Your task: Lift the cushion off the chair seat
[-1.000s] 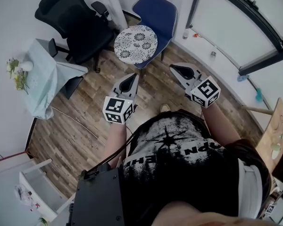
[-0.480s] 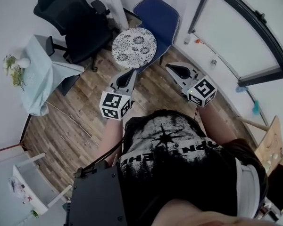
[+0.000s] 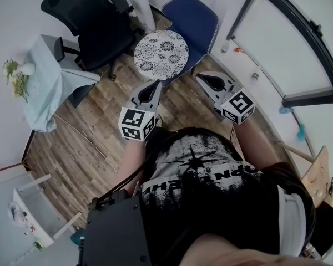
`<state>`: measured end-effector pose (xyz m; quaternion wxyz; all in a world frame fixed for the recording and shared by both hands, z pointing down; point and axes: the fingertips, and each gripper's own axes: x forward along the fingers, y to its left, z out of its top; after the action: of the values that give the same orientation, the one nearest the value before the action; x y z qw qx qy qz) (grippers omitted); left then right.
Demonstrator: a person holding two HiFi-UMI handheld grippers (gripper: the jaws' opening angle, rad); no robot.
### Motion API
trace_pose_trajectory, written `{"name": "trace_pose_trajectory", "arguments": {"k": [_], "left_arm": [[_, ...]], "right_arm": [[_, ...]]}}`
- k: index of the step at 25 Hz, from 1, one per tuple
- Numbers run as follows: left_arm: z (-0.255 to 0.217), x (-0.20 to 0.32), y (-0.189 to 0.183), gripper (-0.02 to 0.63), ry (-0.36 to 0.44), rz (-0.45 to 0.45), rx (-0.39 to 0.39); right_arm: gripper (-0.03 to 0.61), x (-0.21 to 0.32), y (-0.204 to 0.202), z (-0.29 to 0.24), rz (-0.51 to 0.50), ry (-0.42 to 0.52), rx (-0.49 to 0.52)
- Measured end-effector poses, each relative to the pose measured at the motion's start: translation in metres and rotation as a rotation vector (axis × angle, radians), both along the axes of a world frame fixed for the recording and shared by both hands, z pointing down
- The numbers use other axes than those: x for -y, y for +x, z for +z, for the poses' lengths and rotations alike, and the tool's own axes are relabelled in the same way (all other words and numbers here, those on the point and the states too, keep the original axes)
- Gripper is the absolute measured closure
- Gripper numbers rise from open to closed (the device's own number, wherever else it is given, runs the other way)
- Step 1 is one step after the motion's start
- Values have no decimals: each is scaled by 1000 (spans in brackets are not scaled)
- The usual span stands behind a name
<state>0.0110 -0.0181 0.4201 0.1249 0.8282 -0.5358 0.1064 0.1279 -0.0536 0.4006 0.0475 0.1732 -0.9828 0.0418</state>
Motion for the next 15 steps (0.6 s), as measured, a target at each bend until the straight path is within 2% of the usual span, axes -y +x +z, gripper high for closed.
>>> {"name": "trace_pose_trajectory", "arguments": {"k": [8, 15], "left_arm": [[6, 30, -35, 601, 1, 27, 1], [-1, 80, -74, 601, 11, 114, 15]], "right_arm": [[560, 29, -29, 8, 36, 9, -26], [560, 67, -70, 8, 112, 5, -19]]}}
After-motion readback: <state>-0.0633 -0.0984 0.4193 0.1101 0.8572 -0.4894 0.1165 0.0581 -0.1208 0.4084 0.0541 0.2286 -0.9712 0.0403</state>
